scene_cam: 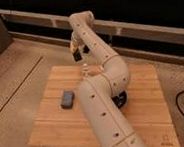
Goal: Place the eraser in the ceramic cup
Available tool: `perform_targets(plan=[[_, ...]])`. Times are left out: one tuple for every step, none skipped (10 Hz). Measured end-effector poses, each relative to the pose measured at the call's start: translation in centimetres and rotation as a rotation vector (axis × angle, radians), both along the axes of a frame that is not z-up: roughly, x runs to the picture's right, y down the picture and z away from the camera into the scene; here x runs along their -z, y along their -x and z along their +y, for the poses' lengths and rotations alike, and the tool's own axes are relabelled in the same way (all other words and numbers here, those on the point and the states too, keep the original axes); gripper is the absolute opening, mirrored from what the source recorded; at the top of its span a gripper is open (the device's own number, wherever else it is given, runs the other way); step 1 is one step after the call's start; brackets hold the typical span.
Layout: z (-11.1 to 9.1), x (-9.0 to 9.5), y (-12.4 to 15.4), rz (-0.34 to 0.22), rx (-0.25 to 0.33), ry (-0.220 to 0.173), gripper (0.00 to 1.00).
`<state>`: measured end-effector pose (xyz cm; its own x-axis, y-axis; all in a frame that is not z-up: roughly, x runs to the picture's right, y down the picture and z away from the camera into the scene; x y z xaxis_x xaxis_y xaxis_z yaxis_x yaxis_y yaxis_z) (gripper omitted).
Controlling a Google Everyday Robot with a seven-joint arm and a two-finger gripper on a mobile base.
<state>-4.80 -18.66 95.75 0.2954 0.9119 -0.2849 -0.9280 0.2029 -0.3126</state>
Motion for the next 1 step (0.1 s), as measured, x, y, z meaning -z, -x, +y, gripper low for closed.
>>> perform_targets(plan=[[0.05, -0.19, 0.13, -0.009, 0.002, -0.004, 0.00]])
